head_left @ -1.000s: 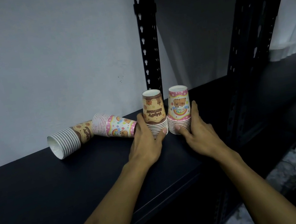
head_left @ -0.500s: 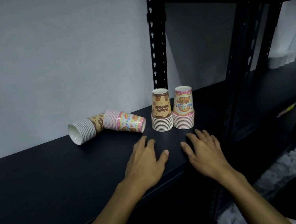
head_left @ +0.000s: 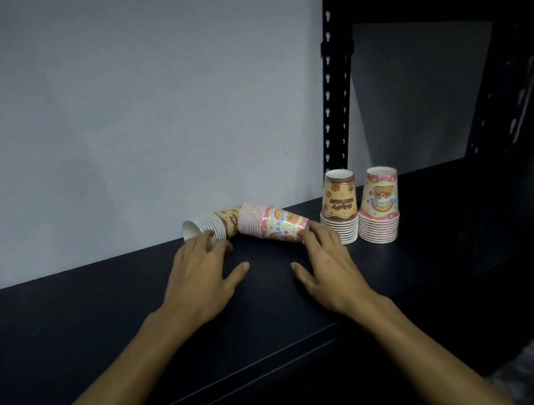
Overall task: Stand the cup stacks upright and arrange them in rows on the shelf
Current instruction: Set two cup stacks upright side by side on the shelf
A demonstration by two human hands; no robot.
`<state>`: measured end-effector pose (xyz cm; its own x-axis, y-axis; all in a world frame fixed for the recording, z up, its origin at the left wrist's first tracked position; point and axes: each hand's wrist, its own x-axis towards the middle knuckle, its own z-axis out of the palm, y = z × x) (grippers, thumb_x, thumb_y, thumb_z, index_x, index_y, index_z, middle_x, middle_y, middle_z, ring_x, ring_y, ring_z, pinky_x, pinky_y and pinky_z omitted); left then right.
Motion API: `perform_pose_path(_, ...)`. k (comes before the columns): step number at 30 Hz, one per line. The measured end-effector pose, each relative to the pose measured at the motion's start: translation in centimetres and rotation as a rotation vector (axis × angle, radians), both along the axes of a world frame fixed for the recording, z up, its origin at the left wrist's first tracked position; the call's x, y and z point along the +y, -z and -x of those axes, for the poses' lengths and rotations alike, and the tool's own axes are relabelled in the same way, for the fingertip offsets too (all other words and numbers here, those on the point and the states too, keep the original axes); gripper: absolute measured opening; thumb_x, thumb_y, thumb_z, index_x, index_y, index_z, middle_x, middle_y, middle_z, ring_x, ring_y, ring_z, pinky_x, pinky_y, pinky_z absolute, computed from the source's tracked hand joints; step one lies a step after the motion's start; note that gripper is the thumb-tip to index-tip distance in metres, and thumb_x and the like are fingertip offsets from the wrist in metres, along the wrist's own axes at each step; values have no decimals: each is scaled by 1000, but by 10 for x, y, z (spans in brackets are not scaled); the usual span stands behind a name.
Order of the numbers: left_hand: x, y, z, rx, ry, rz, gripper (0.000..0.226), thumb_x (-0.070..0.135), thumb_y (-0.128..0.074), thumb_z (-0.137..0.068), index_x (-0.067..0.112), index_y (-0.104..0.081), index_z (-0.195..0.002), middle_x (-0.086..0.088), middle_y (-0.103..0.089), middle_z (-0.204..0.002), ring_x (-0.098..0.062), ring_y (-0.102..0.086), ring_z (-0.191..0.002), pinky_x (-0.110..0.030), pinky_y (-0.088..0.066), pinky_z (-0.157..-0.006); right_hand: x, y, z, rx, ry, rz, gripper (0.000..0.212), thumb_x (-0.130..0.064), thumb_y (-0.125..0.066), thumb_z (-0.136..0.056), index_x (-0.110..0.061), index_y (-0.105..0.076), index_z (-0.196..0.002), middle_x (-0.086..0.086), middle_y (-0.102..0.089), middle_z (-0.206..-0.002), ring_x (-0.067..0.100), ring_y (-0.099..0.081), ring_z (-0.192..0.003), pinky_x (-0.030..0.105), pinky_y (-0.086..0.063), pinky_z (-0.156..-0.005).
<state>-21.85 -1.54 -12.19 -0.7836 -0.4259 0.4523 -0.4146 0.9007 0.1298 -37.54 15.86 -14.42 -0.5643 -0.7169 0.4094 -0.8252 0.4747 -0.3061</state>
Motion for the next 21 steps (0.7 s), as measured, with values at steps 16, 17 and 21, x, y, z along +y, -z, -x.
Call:
perform_pose_path(16,-86,21,45,167,-113,-65,70,50,-57,-95,16,-33,-152,-11,-45,-145,-30,-43,-126,-43,-41,-101,-75,9,42,134,31,125,63,-6,-62,-87,-6,-40,-146,19,-40,-149,35,-43,-132,46,-35,-113)
perform_pose_path(17,-88,21,43,184,-101,-133,70,51,-57,-94,19,-32,-152,-10,-44,-145,-29,-42,-127,-43,-42,-100,-75,9,43,130,46,128,63,-6,-62,-89,-5,-38,-147,20,-35,-154,35,-41,-132,46,-34,-113)
perform_pose_path(21,-90,16,28,360,-8,-510,71,51,-67,-89,25,-39,-149,-3,-51,-137,-22,-50,-122,-39,-46,-98,-74,7,39,173,75,87,48,-8,-61,-92,-1,-47,-138,22,-37,-152,36,-43,-128,45,-35,-108)
